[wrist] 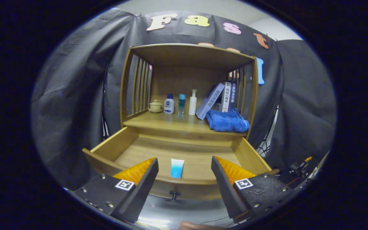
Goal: Pull open the drawer, take out the items inside it, and place them on the countertop above the cabinet.
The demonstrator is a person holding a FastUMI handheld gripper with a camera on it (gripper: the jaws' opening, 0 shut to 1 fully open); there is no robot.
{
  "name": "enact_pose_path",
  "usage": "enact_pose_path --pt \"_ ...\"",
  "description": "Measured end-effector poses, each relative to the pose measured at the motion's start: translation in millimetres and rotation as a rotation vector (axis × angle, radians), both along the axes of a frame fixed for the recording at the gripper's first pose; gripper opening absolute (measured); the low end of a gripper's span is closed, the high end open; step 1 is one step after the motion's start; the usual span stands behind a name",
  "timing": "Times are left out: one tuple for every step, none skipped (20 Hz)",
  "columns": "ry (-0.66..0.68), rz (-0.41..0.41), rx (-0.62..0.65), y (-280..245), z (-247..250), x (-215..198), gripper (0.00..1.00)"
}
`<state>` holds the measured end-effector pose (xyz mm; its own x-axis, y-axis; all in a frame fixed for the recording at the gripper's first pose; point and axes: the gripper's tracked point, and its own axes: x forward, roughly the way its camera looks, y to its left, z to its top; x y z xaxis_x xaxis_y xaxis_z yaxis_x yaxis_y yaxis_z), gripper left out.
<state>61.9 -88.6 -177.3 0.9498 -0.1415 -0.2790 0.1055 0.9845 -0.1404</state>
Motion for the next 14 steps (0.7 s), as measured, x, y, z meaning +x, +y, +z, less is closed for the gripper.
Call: enact_pose_path --pt "0.019 0.014 0.019 3.7 3.2 7.7 0.99" --pt "0.045 0.035 0.036 8.2 3.8 15.1 0.99" --pt "0.074 0.056 0.079 14.8 0.9 24.8 0.99" --pt "0.119 0.070 0.111 19.8 -4.2 33.6 0.99" --pt "0.166 0.069 0.125 16.0 -10.4 43.7 0.99" --pt "0.210 0.054 0.126 11.1 -15.9 53.5 0.99" --pt "0.249 0.048 0.128 7.6 -23.8 65.3 0.99" --pt "0.308 0.052 0.123 5.7 -34.9 76.9 0.99" --pt "0.374 0.070 0.103 4.8 -49.2 86.5 0.99" --pt "0.450 0.075 0.085 4.0 -66.8 93.9 0.99" --pt "0.535 0.050 0.069 -3.5 -84.5 96.2 0.99" --pt "0.622 0.033 0.080 -5.5 -99.7 97.6 0.99" --pt "0.662 -0.004 0.107 -9.0 -109.2 105.1 1.00" --pt "0.701 -0.041 0.130 -14.1 -120.8 107.1 1.00"
